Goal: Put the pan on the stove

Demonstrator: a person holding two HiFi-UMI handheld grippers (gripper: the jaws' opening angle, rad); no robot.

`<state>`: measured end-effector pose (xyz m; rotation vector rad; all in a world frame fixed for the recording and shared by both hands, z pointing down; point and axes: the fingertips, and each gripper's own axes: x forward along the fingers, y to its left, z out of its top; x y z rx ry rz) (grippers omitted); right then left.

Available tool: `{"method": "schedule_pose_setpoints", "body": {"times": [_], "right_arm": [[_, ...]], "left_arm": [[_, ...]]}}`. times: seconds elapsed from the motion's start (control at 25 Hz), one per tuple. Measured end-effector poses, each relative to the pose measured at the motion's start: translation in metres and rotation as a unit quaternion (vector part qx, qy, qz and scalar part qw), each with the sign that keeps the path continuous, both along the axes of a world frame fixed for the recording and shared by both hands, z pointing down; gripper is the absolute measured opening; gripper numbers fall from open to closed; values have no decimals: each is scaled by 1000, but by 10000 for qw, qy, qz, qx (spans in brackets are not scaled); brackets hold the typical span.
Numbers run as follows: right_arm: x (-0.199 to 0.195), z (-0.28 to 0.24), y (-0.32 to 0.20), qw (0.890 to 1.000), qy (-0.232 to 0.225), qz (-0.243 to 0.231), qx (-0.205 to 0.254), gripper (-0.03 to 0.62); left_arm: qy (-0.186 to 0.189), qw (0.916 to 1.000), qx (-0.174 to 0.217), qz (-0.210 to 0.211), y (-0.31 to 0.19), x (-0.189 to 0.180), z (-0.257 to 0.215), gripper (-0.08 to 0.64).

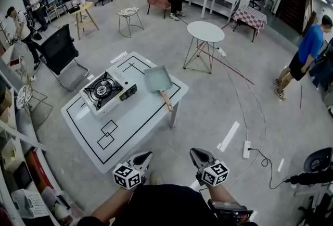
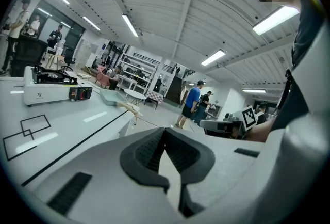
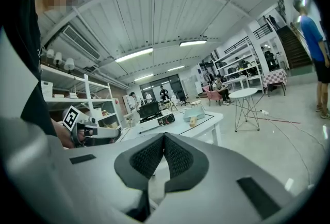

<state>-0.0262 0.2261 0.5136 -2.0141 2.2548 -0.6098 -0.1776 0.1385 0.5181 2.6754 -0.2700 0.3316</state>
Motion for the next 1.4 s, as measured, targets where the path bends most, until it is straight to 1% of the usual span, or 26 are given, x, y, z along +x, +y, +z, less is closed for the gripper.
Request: {"method": "schedule_pose_setpoints", "body": {"times": [0.32, 0.68, 0.92, 1.2, 1.4], "right_arm": [[6, -1, -13, 9999, -68, 116, -4, 26], [14, -2, -37, 9993, -51, 361, -38, 25], [18, -5, -46, 9985, -27, 535, -61, 25], [21, -9, -58, 9985, 29, 537, -92, 25], [25, -3, -69, 9988, -30, 472, -122, 25]], "left_arm": [[6, 9999, -16, 119, -15, 8, -1, 9], [44, 9997, -88, 228, -48, 17, 1, 9], [69, 9993, -108, 347, -60, 20, 2, 9], [121, 9995, -143, 243, -74, 18, 0, 9], [55, 9997, -223, 131, -78, 14, 7, 9]]}}
